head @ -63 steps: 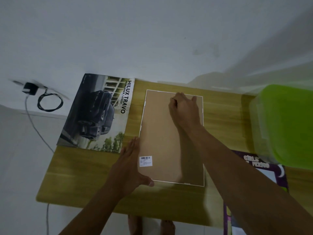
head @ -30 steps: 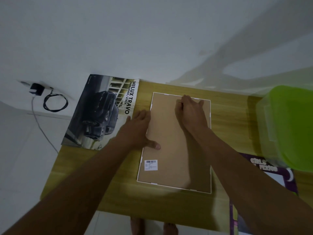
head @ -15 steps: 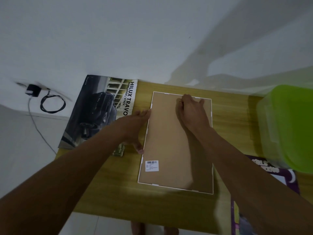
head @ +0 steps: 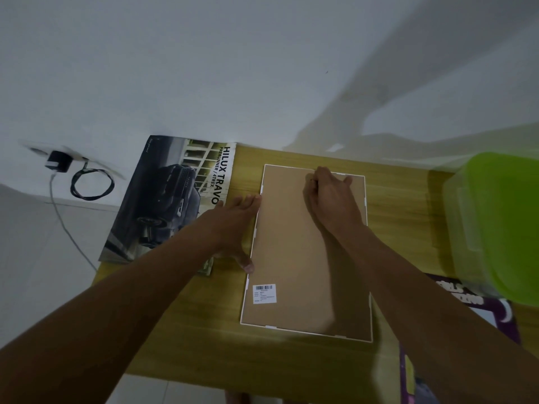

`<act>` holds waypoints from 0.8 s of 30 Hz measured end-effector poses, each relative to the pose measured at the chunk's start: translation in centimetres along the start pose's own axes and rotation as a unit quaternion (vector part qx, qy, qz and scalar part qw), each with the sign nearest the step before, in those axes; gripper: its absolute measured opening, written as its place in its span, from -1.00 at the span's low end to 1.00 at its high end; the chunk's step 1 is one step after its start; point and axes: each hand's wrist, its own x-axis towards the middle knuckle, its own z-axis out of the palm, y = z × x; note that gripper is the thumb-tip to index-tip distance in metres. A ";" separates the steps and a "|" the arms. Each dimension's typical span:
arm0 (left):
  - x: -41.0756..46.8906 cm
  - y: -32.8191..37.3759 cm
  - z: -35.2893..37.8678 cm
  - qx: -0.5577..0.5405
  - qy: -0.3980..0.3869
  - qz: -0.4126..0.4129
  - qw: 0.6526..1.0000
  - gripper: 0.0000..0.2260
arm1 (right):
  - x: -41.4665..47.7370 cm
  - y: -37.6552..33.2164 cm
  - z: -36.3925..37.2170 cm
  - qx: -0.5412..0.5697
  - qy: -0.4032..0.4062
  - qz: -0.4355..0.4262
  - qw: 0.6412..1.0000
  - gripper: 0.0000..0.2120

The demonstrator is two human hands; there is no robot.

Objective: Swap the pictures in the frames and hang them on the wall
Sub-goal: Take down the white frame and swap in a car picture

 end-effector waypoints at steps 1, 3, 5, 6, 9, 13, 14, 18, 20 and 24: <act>0.1 0.0 -0.1 0.008 0.000 0.000 1.000 0.34 | 0.0 0.0 0.0 0.000 -0.002 0.000 1.000 -0.89; 0.2 0.1 -0.1 0.032 0.007 0.000 0.999 0.34 | 0.0 0.2 0.0 0.001 -0.004 -0.002 1.000 -0.89; 0.3 0.2 0.1 0.053 0.015 0.000 0.999 0.34 | -0.1 0.3 -0.1 0.005 -0.004 -0.006 1.000 -0.90; 0.4 0.3 0.1 0.059 0.019 -0.001 0.998 0.34 | -0.2 0.3 -0.1 0.007 -0.001 -0.010 1.000 -0.91; 0.2 0.4 0.0 0.073 0.021 -0.003 0.997 0.33 | -0.2 0.3 0.1 0.013 0.013 -0.019 1.000 -0.90; 0.1 0.4 -0.1 0.077 0.014 -0.006 0.997 0.33 | -0.3 0.3 0.1 0.023 0.032 -0.009 0.999 -0.85; 0.1 0.4 -0.1 0.080 0.013 -0.006 0.997 0.32 | -0.4 0.4 0.0 0.027 0.039 -0.010 0.999 -0.85; -0.1 0.4 -0.4 0.054 0.004 -0.009 0.998 0.31 | -0.1 0.3 -0.3 0.002 0.022 -0.023 0.999 -0.91; -0.3 0.5 -0.5 0.012 0.009 -0.009 1.000 0.29 | 0.0 0.2 -0.5 -0.018 0.003 -0.020 1.000 -0.88; -0.2 1.6 -0.4 -0.097 0.028 -0.020 0.995 0.12 | 0.1 0.5 -0.4 -0.045 -0.023 0.000 0.999 -0.77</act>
